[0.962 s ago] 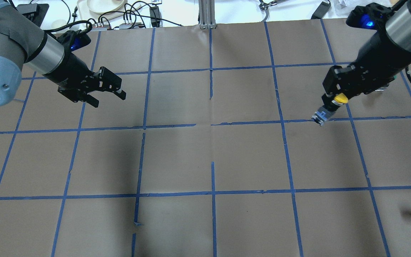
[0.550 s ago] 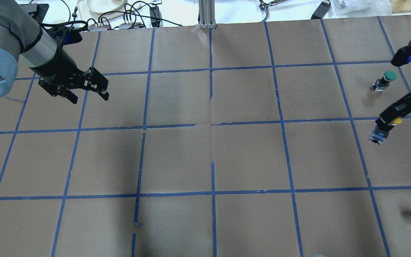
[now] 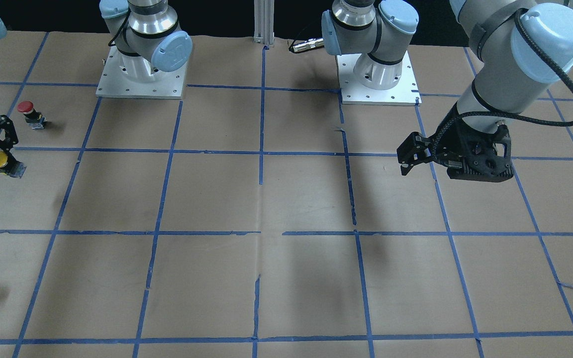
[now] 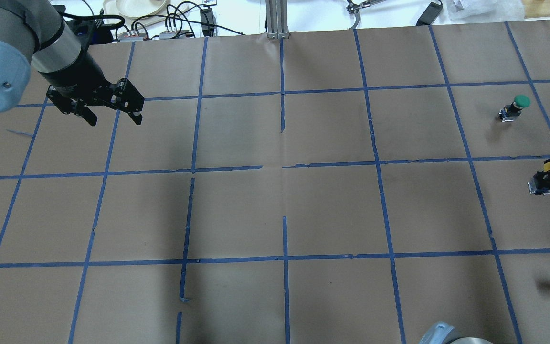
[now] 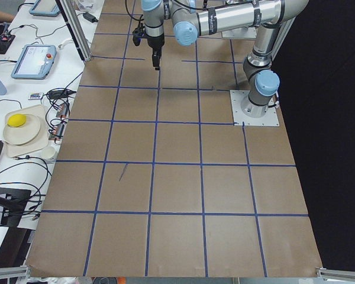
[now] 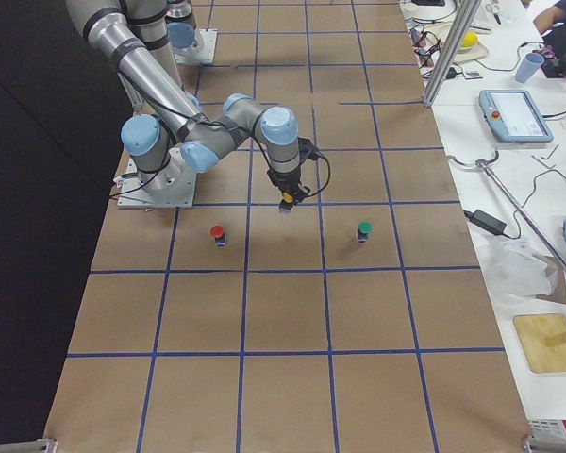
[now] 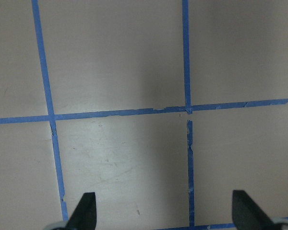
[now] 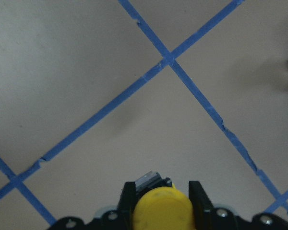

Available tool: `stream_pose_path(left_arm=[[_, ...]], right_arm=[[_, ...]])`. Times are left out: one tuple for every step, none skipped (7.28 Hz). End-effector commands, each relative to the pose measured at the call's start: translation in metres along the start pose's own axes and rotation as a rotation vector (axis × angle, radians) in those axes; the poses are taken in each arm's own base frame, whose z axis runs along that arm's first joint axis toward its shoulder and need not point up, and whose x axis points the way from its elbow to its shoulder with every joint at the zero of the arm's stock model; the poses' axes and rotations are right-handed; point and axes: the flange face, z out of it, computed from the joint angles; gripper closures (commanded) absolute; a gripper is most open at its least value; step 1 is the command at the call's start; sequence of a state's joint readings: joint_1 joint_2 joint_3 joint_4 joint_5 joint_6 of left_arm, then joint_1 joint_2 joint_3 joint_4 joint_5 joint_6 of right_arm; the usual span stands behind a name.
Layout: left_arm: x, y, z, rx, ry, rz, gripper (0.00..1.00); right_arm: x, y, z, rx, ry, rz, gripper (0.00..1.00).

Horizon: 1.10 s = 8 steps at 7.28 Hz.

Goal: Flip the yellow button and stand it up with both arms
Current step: 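Lower the button upright onto the table with the right gripper and release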

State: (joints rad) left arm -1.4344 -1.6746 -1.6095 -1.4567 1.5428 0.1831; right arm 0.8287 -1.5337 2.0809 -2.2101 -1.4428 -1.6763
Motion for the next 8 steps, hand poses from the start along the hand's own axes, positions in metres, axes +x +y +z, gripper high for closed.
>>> stream_pose_path(left_arm=[[0.007,-0.001,-0.007,0.009,-0.005,0.006,0.00],[0.006,-0.001,-0.008,0.009,-0.019,0.006,0.00],[0.004,-0.001,-0.008,0.007,-0.035,0.006,0.00],[0.004,-0.002,-0.008,0.011,-0.035,0.004,0.00],[0.004,-0.002,-0.007,0.011,-0.035,0.001,0.00],[0.005,-0.002,-0.006,0.010,-0.032,0.003,0.00],[0.005,-0.003,-0.006,0.011,-0.026,0.001,0.00],[0.006,-0.003,-0.006,0.012,-0.022,0.003,0.00]], right_arm=[[0.018,0.036,0.026,0.070,0.033,-0.126,0.75],[0.023,0.052,0.039,0.079,0.011,-0.095,0.75],[0.022,0.054,0.042,0.078,0.002,-0.090,0.73],[0.021,0.055,0.052,0.084,-0.026,-0.079,0.47],[0.023,0.056,0.058,0.083,-0.030,-0.075,0.40],[0.023,0.056,0.057,0.086,-0.030,-0.070,0.03],[0.024,0.056,0.056,0.083,-0.027,-0.045,0.00],[0.028,0.056,0.047,0.070,-0.018,0.043,0.00]])
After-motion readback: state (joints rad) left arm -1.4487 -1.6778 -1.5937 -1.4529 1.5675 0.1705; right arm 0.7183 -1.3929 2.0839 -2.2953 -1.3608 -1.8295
